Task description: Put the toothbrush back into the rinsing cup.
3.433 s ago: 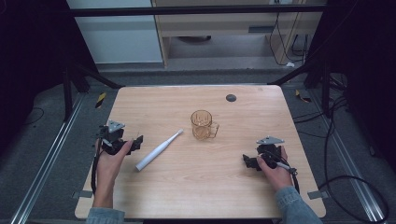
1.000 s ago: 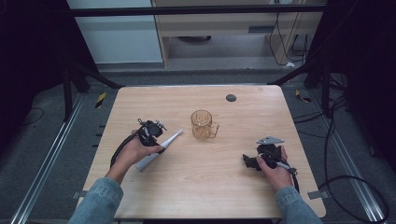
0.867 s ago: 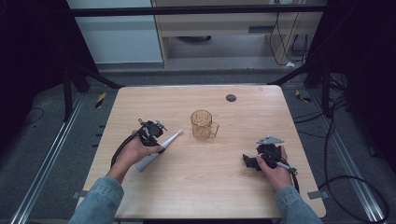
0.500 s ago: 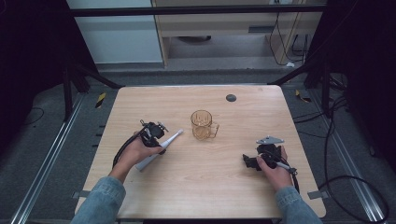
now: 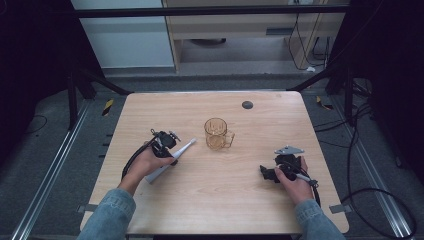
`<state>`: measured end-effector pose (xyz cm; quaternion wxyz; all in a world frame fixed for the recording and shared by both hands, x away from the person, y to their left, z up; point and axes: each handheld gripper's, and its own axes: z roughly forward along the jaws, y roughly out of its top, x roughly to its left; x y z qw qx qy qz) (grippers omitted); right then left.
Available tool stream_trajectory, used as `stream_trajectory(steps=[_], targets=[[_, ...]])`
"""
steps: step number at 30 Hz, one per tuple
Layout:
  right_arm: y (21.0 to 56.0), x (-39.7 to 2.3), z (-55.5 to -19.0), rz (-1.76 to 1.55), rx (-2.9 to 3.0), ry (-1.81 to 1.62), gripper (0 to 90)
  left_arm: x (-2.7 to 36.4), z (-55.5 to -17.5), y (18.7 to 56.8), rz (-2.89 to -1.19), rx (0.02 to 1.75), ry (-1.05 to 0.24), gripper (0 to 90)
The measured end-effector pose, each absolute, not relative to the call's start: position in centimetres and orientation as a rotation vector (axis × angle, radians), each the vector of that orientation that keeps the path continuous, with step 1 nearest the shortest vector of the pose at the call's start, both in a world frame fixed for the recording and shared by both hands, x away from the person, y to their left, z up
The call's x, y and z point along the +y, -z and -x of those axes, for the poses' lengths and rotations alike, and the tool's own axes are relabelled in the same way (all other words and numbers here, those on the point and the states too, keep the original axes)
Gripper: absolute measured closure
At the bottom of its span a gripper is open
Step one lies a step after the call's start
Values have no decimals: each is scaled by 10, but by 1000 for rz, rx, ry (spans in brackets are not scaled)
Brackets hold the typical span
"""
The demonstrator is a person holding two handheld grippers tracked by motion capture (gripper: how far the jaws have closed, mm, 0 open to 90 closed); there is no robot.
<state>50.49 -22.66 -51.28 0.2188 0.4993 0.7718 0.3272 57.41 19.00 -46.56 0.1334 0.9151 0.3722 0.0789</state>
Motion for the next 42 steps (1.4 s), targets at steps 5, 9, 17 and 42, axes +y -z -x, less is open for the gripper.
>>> stream_trajectory(steps=[5,9,17,42], targets=[[513,-227,-505,-1381,2136,-906,3,192,-575,466,-2644,1088,-210,586],[513,-227,-505,-1382,2136,-906,3,194,-577,465,-2642,1088,-184,619],[513,-227,-505,-1381,2136,-905,4,193,-579,465,-2650,1101,-174,654],[513,-227,-505,-1382,2136,-905,3,195,-566,440,-2537,1119,-296,666]])
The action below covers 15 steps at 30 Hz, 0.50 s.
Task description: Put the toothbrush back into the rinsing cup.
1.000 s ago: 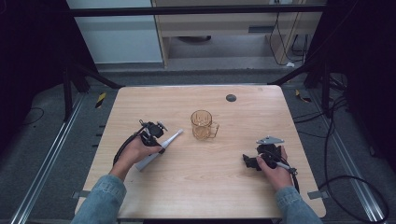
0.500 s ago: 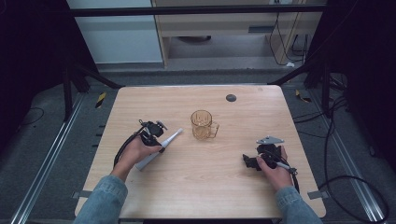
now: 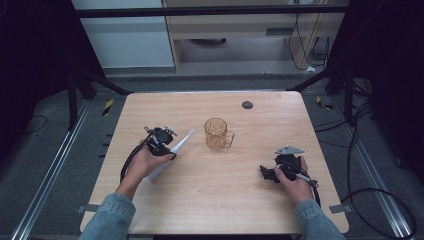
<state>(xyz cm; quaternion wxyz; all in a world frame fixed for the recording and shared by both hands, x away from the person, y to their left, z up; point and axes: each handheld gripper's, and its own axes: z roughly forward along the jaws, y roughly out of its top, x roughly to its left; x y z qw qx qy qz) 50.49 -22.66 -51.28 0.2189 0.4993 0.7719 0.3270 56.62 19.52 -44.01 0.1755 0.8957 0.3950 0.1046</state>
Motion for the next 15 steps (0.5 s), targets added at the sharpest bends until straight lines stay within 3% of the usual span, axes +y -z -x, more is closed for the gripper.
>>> stream_trajectory(steps=[15], targets=[[513,-227,-505,-1383,2136,-905,4,195,-563,427,-2493,1099,-339,665]])
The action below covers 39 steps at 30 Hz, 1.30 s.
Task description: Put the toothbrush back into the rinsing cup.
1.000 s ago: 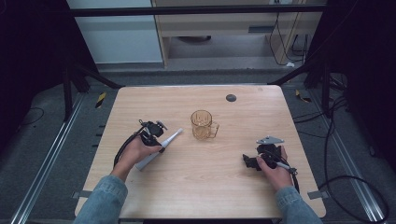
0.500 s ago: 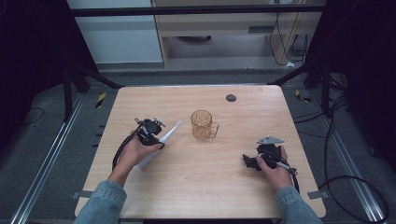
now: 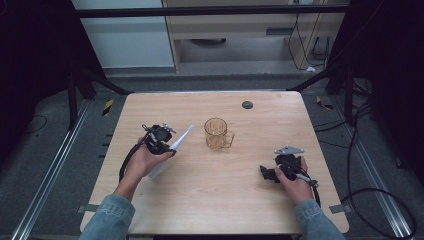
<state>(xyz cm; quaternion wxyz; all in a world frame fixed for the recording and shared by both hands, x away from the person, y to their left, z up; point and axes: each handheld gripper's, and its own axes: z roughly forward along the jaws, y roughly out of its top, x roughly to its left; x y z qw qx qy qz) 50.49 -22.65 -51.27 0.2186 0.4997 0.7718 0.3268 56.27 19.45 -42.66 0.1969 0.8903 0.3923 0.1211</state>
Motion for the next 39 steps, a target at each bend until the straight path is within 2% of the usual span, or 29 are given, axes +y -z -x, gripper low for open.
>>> stream_trajectory(steps=[39], targets=[[512,-226,-505,-1387,2140,-911,4,173,-564,392,-2486,1008,-406,666]])
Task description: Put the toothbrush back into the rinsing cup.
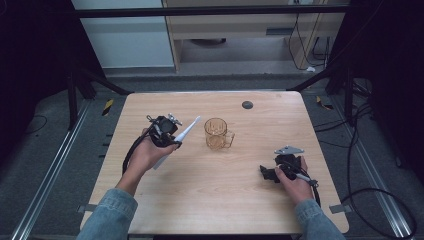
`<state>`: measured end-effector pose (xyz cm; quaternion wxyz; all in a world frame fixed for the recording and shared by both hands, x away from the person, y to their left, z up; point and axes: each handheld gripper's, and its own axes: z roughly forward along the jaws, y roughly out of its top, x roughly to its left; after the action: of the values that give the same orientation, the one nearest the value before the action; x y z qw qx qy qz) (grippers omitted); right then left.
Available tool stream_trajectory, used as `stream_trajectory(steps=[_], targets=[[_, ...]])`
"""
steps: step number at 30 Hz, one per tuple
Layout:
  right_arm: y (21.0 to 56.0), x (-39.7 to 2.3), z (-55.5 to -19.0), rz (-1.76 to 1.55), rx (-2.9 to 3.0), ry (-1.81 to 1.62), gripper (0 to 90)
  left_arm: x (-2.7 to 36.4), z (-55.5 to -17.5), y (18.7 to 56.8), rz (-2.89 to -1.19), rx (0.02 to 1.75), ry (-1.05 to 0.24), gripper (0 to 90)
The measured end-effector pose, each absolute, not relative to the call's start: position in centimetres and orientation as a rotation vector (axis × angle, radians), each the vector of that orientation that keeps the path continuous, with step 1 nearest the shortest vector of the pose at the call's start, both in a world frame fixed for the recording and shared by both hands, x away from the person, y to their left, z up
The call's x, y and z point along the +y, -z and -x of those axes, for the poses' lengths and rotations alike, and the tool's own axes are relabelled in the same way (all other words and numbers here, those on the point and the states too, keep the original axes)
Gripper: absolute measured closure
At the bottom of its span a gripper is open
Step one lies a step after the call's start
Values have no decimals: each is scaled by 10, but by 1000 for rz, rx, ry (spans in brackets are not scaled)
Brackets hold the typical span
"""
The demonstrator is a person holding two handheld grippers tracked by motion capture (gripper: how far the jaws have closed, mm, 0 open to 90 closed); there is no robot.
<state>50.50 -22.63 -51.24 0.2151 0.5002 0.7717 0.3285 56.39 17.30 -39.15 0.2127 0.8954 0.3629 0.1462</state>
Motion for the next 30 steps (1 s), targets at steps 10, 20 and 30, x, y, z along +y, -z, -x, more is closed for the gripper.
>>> stream_trajectory(steps=[10,20,30], targets=[[512,-226,-505,-1388,2140,-912,4,169,-567,383,-2547,993,-416,665],[512,-226,-505,-1387,2140,-911,4,166,-568,372,-2531,982,-440,665],[512,-226,-505,-1385,2144,-915,4,162,-568,362,-2482,967,-462,665]])
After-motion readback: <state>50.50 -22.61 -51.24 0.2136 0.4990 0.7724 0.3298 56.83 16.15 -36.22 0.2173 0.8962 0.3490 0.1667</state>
